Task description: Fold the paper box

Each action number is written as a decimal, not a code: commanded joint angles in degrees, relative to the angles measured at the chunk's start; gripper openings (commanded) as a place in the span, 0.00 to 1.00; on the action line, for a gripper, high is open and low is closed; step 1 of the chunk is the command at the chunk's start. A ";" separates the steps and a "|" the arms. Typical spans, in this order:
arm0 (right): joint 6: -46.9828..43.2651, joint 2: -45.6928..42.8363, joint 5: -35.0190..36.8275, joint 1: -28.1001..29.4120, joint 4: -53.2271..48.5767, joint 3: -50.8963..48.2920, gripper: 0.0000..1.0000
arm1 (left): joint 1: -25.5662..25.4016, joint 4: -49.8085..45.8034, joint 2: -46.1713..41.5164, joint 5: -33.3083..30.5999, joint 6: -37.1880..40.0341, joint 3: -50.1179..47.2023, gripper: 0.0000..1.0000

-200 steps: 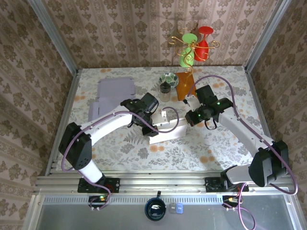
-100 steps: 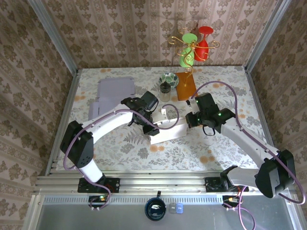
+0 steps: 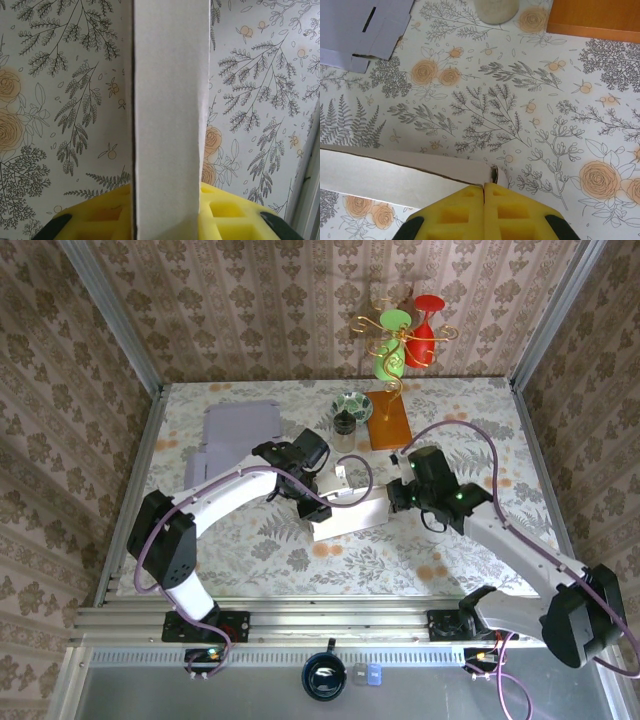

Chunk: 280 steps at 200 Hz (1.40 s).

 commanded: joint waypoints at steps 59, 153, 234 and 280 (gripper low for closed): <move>1.63 -4.72 9.81 4.78 2.66 -6.32 0.00 | 2.28 5.10 -3.48 -3.70 -7.42 -0.84 0.45; 7.22 -2.24 13.73 7.90 -0.03 -2.79 0.00 | 5.89 7.24 -16.38 -0.10 -20.10 -7.05 0.59; 8.09 -0.68 13.41 8.03 -0.59 -0.91 0.00 | 6.86 -7.59 -15.82 -2.79 -18.62 -3.96 0.48; 8.03 -1.16 13.31 8.02 -1.31 -1.33 0.00 | 6.77 -6.00 -12.38 -4.75 -18.93 -1.25 0.40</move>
